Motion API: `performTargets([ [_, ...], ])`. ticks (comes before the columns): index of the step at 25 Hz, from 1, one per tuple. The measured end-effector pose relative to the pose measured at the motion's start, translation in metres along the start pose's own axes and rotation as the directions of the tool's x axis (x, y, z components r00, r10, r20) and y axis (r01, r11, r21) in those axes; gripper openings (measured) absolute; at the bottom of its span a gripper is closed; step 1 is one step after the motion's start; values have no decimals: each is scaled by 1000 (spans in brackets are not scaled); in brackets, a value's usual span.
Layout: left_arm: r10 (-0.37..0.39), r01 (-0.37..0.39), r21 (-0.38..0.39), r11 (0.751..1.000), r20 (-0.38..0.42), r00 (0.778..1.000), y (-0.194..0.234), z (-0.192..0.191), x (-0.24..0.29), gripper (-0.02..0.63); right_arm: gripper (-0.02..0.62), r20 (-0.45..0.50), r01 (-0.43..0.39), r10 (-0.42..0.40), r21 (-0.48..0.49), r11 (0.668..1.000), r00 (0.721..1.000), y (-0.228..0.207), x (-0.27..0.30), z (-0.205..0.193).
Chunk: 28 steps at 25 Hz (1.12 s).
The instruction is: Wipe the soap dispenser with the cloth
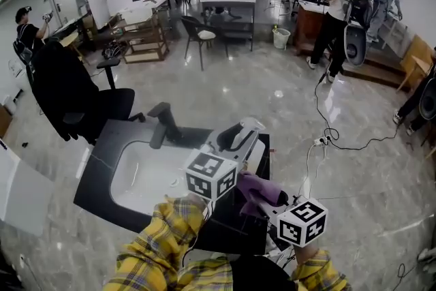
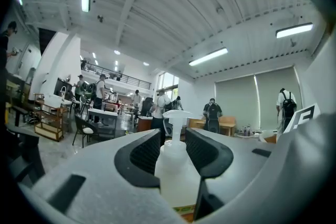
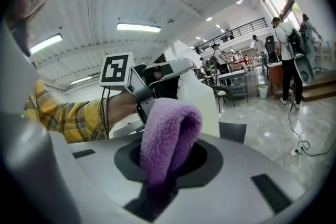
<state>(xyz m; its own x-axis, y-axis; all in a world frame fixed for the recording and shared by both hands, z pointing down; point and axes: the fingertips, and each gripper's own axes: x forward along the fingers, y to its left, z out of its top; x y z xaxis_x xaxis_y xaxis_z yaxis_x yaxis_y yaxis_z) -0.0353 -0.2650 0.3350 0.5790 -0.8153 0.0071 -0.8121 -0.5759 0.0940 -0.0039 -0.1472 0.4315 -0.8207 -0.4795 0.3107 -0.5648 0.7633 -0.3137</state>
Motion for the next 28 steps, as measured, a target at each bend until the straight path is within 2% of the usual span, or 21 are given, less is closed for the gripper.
performTargets([
  [4, 40, -40, 7, 999, 10, 999, 1, -2, -2, 144, 75, 4, 8, -8, 4, 1000, 1000, -2, 0, -2],
  [11, 151, -153, 32, 988, 49, 987, 1, 0, -1, 143, 74, 10, 25, -25, 17, 1000, 1000, -13, -4, -1],
  [23, 283, -287, 26, 958, 91, 955, -2, 2, -5, 143, 74, 28, 40, -41, 36, 999, 999, -25, -13, 4],
  [28, 351, -355, 22, 935, 99, 931, -6, 3, -9, 143, 74, 36, 47, -48, 38, 998, 998, -28, -17, 7],
])
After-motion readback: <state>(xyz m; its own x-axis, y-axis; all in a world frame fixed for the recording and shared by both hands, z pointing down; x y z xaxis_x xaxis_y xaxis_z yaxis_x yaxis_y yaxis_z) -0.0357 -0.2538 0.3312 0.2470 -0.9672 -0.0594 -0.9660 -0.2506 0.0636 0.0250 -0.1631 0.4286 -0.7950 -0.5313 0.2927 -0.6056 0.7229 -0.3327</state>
